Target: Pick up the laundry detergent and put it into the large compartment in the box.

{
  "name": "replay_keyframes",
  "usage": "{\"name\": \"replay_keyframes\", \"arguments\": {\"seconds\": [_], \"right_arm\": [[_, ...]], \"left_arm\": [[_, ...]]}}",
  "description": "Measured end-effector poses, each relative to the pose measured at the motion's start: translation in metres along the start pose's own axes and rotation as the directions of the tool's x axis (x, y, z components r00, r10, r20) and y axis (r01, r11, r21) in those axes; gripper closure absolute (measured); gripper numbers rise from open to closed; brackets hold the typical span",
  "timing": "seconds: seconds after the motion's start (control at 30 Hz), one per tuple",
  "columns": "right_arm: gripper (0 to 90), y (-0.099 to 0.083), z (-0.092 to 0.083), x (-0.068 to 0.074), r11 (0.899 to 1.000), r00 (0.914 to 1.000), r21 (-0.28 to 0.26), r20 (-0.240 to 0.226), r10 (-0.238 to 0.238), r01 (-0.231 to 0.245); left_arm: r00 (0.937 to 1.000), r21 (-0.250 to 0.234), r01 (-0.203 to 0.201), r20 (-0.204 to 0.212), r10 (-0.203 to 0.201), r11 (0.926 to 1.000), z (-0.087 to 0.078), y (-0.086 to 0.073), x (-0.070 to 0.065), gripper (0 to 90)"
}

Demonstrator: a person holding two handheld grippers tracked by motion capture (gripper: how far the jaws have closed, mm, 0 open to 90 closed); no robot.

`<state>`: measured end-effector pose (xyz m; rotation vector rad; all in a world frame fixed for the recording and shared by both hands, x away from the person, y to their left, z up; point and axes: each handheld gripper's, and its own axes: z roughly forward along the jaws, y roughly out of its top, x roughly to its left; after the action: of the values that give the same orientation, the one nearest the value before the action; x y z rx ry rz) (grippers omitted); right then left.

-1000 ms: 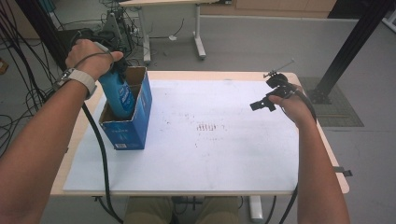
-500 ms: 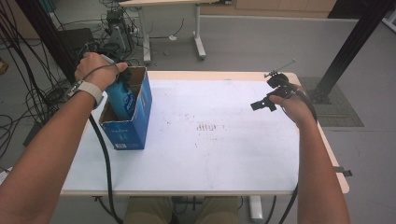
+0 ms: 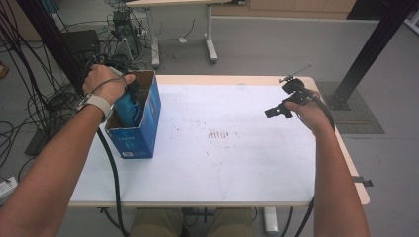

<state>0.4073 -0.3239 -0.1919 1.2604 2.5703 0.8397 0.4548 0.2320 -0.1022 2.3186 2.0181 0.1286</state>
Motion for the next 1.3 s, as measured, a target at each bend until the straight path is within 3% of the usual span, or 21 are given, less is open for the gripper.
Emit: {"name": "replay_keyframes", "arguments": {"seconds": [0.3, 0.7, 1.3], "right_arm": [[6.7, 0.000, 0.001, 0.000, 1.000, 1.0000, 0.004, 0.001, 0.006, -0.006], [6.7, -0.003, 0.004, -0.002, 1.000, 0.9999, 0.008, -0.004, 0.011, -0.011], [6.7, -0.005, 0.007, -0.004, 1.000, 0.9999, 0.011, -0.007, 0.014, -0.014]], "left_arm": [[0.9999, 0.001, -0.008, 0.007, 0.008, 1.0000, 0.011, 0.000, 0.001, 37.9], [0.9998, -0.007, -0.015, -0.016, 0.015, 0.9999, 0.020, 0.000, -0.006, 37.9], [0.9994, 0.017, -0.026, -0.022, 0.026, 0.9995, 0.041, 0.001, -0.008, 37.9]]}}
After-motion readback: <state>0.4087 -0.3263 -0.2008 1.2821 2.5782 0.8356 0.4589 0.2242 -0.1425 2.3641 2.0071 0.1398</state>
